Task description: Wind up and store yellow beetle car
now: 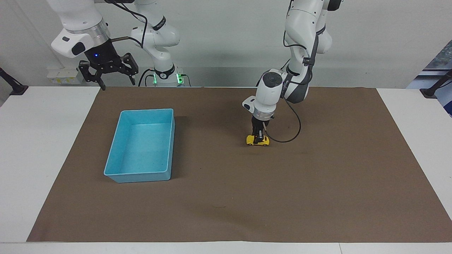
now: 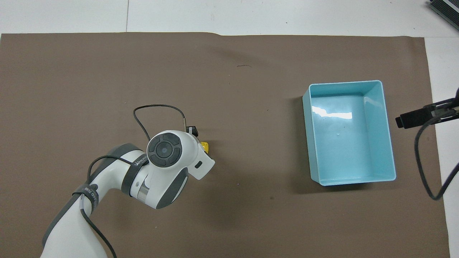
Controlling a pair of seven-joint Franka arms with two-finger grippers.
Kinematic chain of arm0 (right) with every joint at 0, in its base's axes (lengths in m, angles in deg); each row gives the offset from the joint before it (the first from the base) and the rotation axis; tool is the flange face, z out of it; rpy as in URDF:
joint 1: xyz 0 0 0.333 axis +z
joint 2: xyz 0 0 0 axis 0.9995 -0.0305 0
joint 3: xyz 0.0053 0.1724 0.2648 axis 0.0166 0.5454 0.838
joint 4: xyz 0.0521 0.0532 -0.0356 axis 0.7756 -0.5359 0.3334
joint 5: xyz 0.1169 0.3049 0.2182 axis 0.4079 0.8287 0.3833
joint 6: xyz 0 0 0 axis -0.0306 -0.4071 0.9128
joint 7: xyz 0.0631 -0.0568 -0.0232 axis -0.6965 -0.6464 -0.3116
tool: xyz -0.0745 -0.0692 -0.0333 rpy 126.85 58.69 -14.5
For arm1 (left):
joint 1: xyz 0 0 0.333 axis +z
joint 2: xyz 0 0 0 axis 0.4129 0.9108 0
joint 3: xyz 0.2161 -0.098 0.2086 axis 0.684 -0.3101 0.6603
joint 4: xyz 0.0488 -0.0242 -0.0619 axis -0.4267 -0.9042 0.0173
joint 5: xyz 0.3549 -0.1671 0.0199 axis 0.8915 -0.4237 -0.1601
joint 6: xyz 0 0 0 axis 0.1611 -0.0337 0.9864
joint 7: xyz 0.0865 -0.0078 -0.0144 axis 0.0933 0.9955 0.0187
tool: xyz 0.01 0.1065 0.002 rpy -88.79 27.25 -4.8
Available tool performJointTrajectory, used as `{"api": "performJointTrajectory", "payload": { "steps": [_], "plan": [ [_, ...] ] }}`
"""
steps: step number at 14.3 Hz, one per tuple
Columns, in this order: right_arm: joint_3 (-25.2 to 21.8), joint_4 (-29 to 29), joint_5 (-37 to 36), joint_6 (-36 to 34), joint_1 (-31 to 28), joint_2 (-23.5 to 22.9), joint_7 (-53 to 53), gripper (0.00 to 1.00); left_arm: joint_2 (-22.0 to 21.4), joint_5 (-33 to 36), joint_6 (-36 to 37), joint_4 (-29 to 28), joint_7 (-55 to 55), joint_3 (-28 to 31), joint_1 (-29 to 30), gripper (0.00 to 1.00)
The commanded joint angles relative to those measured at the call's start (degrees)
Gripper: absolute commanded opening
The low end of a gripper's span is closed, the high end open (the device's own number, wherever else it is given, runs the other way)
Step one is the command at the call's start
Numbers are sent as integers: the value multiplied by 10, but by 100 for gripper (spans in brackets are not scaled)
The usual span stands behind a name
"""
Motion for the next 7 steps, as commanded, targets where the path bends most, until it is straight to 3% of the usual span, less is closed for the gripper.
{"api": "performJointTrajectory", "payload": {
  "steps": [1,7],
  "plan": [
    [1,-6,8,6,-6,4,12,100,-8,-7,-7,-16,-1,10,-2,0],
    [1,-6,8,6,-6,4,12,100,-13,-6,-5,-39,6,13,31,0]
  ]
}}
